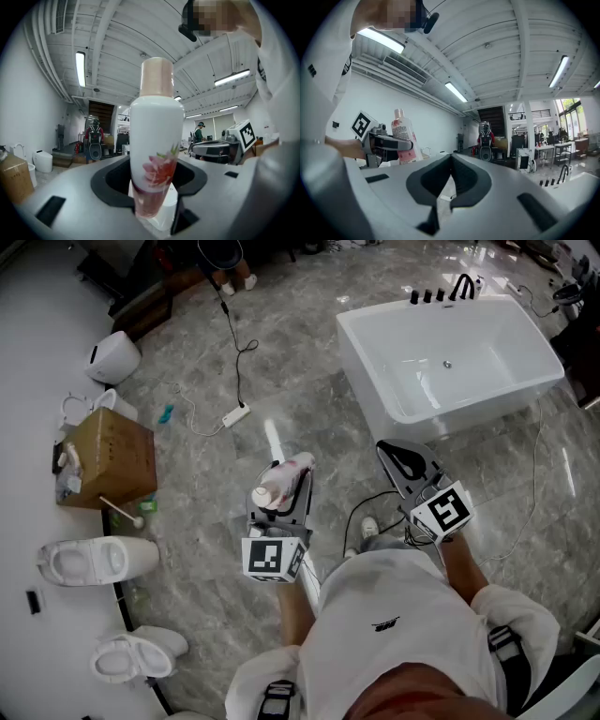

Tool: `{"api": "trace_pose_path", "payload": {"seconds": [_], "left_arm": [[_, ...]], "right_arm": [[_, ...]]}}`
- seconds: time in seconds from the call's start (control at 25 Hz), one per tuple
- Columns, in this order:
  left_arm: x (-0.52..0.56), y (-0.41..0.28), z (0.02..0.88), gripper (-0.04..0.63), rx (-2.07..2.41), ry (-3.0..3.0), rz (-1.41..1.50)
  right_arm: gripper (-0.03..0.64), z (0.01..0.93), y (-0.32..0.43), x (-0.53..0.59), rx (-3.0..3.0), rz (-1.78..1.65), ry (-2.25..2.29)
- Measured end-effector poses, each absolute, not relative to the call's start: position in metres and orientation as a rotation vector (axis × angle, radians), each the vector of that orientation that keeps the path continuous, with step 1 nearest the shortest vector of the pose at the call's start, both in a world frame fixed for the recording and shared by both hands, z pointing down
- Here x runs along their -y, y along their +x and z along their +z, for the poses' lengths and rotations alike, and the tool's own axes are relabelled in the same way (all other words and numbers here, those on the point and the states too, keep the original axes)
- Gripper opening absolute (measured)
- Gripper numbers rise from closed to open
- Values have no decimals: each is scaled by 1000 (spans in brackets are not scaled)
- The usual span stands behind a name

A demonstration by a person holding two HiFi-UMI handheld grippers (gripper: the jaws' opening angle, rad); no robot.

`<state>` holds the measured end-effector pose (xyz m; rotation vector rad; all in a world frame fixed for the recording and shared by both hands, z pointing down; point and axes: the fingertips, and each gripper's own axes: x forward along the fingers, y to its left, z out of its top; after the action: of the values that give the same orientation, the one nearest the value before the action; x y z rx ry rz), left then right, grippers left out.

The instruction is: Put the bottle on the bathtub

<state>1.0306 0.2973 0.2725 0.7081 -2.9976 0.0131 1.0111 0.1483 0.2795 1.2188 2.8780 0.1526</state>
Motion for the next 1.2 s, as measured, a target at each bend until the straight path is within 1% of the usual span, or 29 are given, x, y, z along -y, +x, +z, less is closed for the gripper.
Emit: {"api": "trace_pose_path", "payload": {"seconds": [0.24,0.64,0.92,1.2], "left_arm": [[-279,1016,279,224,3010,659,33],[-268,976,289,224,3002,600,35],[-270,921,295,224,3010,589,39],[-290,832,303,224,3000,618,38]], "right_arm": [[-5,282,995,-134,-2879,97,1202],[-5,283,955,-130,-2852,102,1271],[-5,297,903,-135,-2856,112,1303],[-5,301,815,-155,-2864,82,1278]]}}
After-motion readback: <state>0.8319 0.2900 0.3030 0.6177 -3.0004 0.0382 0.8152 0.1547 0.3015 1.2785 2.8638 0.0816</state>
